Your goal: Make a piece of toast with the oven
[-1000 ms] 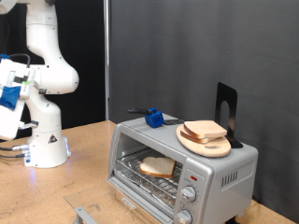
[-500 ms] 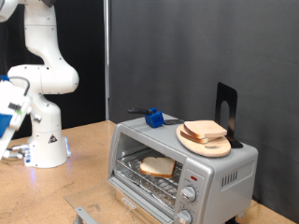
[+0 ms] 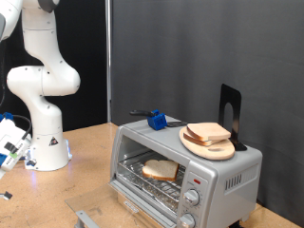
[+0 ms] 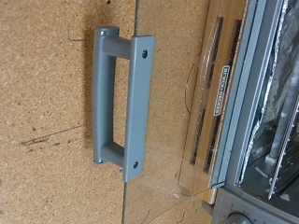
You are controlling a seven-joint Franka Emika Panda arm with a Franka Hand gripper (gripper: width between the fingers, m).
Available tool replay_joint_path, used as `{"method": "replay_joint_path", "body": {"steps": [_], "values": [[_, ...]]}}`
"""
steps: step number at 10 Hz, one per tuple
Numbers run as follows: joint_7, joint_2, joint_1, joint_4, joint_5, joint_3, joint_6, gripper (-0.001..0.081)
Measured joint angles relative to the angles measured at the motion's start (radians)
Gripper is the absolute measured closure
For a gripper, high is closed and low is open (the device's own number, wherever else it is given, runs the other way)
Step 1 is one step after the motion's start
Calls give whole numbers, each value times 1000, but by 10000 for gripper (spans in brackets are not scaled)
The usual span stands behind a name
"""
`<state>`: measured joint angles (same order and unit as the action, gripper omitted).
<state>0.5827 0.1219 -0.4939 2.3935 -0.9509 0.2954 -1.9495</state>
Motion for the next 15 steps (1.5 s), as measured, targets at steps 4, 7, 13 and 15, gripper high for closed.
{"method": "replay_joint_path", "body": {"steps": [4,7,13,15], "values": [[-15,20,-16,-10,-4,14,43,0],[-47,116,0,-28,-52,-30,-67,0],[32,225,29,4,-112,-138,-140,0],[42,230,45,32,-141,-169,-187,0]]}}
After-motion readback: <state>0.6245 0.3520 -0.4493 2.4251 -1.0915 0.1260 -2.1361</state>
